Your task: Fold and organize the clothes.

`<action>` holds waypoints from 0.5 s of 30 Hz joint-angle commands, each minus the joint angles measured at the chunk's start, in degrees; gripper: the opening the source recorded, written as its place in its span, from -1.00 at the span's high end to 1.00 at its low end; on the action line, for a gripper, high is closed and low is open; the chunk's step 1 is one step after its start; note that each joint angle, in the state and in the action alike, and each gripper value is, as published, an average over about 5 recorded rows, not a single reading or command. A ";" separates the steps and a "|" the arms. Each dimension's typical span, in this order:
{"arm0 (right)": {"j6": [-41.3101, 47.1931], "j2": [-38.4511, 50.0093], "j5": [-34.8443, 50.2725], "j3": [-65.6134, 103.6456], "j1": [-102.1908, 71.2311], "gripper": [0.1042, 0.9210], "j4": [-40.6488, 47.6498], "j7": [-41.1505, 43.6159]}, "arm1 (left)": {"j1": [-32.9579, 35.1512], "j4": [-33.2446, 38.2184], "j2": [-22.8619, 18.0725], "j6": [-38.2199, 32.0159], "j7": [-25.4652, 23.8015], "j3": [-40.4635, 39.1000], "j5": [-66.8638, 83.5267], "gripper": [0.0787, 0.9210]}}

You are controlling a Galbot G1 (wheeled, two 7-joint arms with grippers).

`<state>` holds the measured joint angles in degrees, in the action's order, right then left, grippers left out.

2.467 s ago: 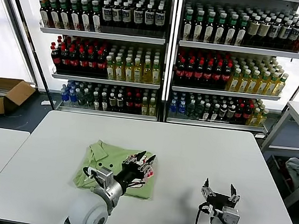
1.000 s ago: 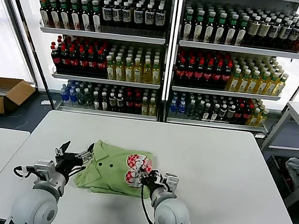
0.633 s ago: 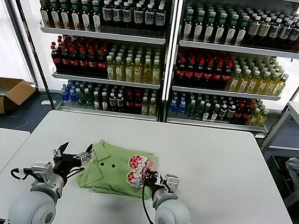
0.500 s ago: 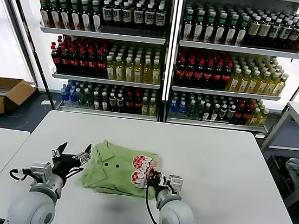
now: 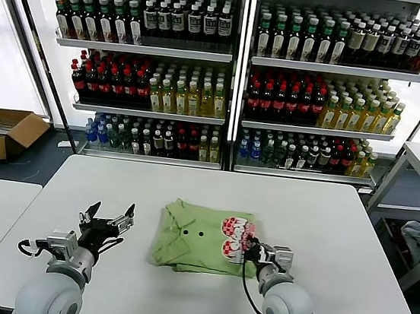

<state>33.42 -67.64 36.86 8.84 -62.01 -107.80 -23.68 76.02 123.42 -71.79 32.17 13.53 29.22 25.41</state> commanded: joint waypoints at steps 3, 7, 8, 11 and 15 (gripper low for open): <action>-0.23 3.21 -13.61 7.56 -5.68 0.73 -7.53 6.99 | 1.72 1.10 -1.00 0.27 -0.24 0.05 -0.42 -0.77; -0.27 0.88 -13.78 7.12 -8.62 0.46 -16.01 6.39 | 2.66 1.38 -1.49 0.22 -0.43 -0.16 -0.94 -0.77; -0.26 0.30 -13.86 6.14 -9.02 0.37 -16.98 6.21 | 2.79 1.49 -1.63 0.22 -0.48 -0.30 -1.10 -0.77; -0.22 -1.47 -13.81 2.84 -9.52 0.16 -17.21 5.30 | 3.08 1.92 -1.98 0.26 -0.59 -0.63 -1.38 -0.77; -0.16 -3.48 -11.31 -0.76 -9.56 -0.11 -14.11 1.77 | 3.82 2.51 -2.13 0.24 -0.72 -0.44 -1.42 -0.77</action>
<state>33.22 -67.77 26.73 12.34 -68.48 -117.70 -19.62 78.65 125.18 -73.63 32.39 12.91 28.73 24.26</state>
